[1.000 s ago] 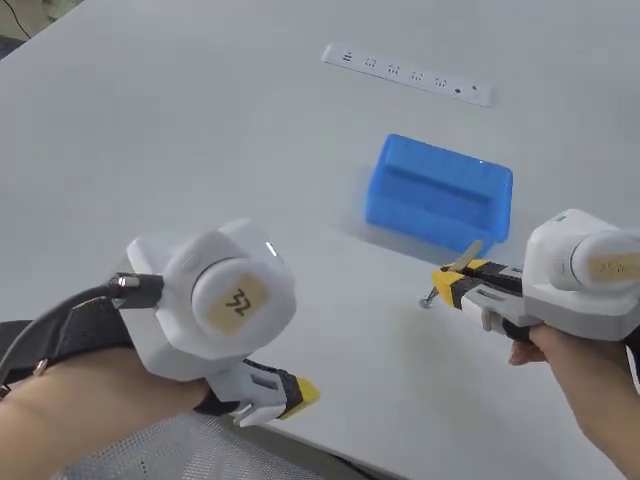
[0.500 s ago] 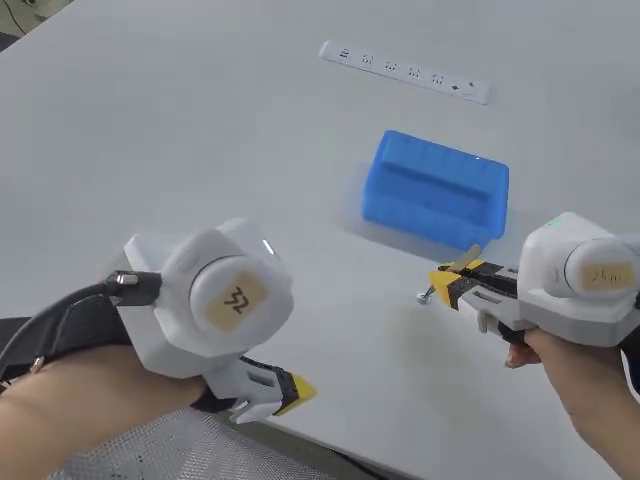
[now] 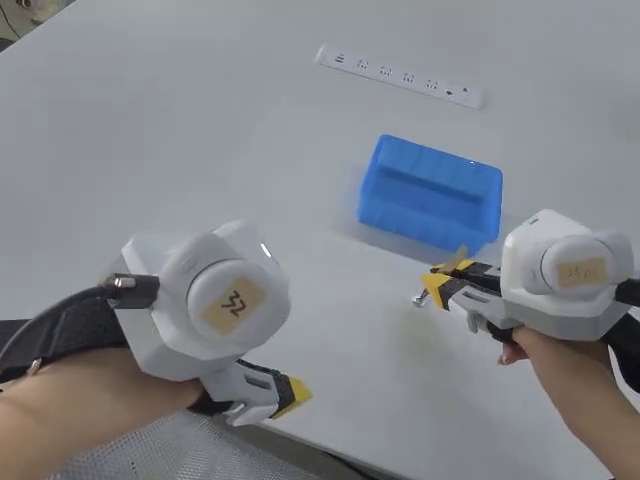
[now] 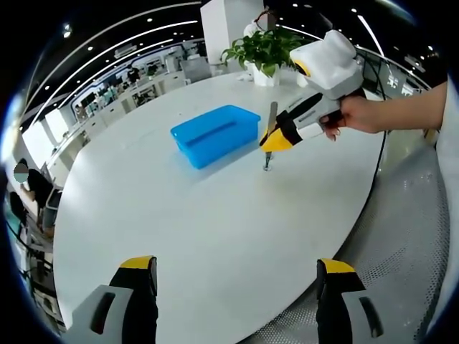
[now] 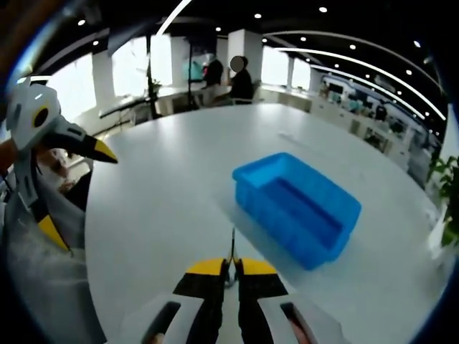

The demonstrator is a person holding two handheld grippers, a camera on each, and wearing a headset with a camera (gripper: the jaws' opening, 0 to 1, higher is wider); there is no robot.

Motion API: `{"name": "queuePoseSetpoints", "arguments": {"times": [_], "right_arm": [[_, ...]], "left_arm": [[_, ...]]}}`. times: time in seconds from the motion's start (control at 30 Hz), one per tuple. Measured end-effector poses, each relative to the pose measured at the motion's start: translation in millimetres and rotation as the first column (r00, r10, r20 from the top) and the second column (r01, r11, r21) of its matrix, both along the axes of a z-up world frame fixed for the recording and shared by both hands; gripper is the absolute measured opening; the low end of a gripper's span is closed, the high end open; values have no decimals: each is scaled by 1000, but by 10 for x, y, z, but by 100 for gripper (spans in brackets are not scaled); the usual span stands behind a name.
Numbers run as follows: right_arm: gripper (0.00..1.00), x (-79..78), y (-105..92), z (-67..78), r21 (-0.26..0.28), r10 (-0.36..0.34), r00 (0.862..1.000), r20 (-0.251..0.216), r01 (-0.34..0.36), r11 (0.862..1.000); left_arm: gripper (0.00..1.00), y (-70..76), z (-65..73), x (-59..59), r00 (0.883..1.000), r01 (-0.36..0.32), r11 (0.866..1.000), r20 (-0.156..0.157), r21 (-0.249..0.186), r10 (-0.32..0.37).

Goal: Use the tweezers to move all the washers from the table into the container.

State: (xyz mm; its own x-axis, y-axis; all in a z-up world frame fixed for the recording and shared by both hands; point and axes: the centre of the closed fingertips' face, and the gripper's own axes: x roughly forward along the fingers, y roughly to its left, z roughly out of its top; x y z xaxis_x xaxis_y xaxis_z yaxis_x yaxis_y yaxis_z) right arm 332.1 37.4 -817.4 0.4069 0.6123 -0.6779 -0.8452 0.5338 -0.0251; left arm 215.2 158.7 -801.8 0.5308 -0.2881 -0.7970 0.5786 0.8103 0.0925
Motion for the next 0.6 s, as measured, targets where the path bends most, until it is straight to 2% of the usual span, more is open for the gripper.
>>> {"name": "queuePoseSetpoints", "arguments": {"times": [0.1, 0.2, 0.37, 0.6], "right_arm": [[2, 24, -4, 14, -1, 6, 1000, -4, -6, 1000], [2, 52, 0, 81, 10, 6, 1000, -2, -6, 1000], [2, 88, 31, 196, 35, 13, 1000, 0, -13, 999], [2, 188, 76, 379, 60, 17, 999, 38, -20, 998]], "left_arm": [[94, 13, 17, 10, 1000, 0, 1000, 7, 3, 0], [94, 23, 27, 20, 1000, -5, 1000, 9, -2, 5], [94, 26, 30, 27, 1000, 4, 1000, 8, 15, -4], [94, -4, 49, 47, 1000, 16, 1000, 9, 20, -16]]}}
